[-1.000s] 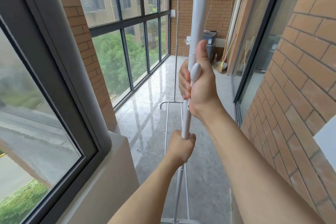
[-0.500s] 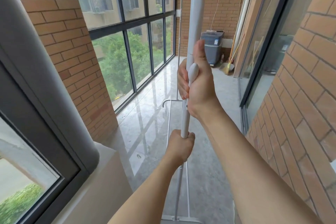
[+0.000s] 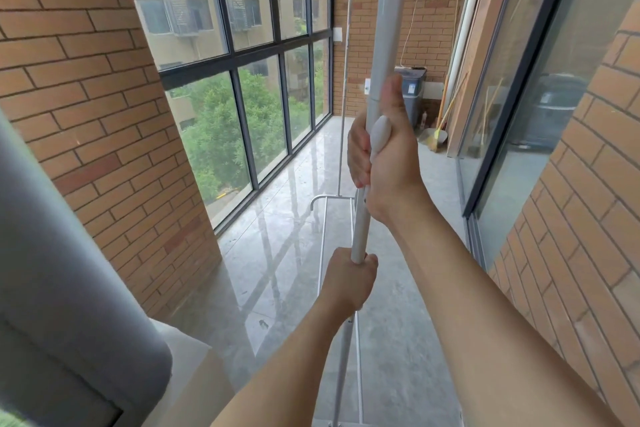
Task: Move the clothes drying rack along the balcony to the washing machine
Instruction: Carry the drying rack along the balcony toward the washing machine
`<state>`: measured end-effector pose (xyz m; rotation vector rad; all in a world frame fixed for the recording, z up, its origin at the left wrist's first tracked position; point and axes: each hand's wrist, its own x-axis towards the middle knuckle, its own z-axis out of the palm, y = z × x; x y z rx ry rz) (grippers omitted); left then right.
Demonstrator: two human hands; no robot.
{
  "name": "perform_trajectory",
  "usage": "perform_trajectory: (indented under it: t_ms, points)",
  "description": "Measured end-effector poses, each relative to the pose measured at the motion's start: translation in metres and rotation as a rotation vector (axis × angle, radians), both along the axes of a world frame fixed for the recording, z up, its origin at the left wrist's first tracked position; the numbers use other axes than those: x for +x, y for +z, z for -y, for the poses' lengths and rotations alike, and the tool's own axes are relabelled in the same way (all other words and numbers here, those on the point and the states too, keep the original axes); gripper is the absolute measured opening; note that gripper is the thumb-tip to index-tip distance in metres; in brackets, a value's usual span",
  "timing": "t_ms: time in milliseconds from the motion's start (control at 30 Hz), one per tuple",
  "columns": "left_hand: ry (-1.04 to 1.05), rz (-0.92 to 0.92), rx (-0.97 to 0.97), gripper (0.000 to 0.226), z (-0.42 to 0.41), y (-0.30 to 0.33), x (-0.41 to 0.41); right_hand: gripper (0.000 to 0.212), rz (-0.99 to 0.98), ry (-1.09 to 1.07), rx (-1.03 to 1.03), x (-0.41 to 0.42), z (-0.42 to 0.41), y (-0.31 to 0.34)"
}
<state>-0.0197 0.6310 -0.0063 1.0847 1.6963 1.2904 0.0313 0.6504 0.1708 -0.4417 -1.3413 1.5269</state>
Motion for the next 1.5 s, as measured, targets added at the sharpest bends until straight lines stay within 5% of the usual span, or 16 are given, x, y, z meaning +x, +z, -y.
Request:
perform_trajectory:
  t_ms: [1500]
  points:
    - [0.005, 0.054, -0.012, 0.044, -0.311, 0.001, -0.077, 0.066, 0.039, 0.033, -0.013, -0.087, -0.312, 0.006]
